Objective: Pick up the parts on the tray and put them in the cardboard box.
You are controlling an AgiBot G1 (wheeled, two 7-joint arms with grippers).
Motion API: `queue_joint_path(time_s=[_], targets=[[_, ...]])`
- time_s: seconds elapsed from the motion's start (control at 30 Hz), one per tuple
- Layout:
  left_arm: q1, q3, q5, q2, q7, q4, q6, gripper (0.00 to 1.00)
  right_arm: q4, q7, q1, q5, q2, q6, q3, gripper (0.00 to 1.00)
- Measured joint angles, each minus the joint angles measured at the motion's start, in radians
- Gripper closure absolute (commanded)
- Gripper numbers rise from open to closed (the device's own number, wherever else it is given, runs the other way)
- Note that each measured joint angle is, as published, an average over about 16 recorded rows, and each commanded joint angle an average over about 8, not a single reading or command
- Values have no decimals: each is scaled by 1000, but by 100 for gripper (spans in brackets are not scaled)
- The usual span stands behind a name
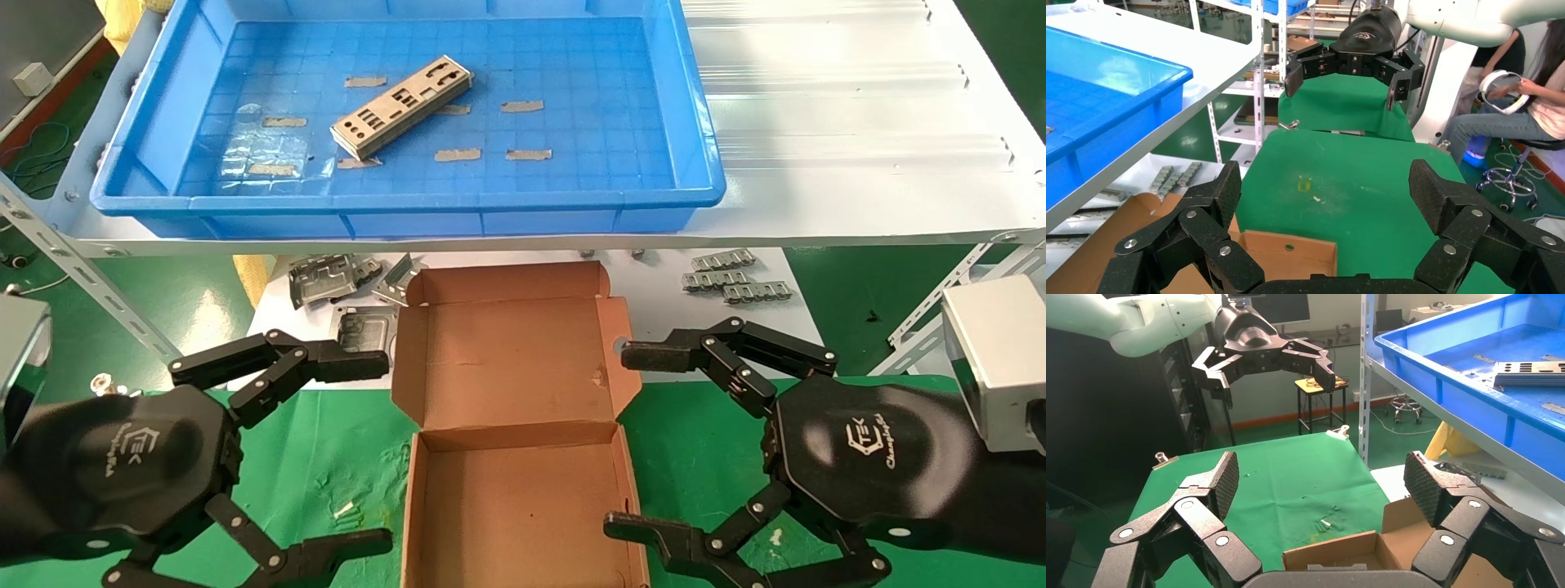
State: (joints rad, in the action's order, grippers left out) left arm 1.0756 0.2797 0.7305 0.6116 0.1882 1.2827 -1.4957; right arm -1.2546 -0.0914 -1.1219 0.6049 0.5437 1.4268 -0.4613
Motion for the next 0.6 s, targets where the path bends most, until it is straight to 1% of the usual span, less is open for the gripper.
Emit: queue_joint_path(time_s=[0.17, 0.43, 0.6], targets=[[0, 0, 0, 0, 0, 0, 0, 0, 0, 0, 0, 0, 0, 0, 0, 0], [0, 0, 0, 0, 0, 0, 0, 0, 0, 0, 0, 0, 0, 0, 0, 100], [0, 0, 0, 0, 0, 0, 0, 0, 0, 0, 0, 0, 0, 0, 0, 100]])
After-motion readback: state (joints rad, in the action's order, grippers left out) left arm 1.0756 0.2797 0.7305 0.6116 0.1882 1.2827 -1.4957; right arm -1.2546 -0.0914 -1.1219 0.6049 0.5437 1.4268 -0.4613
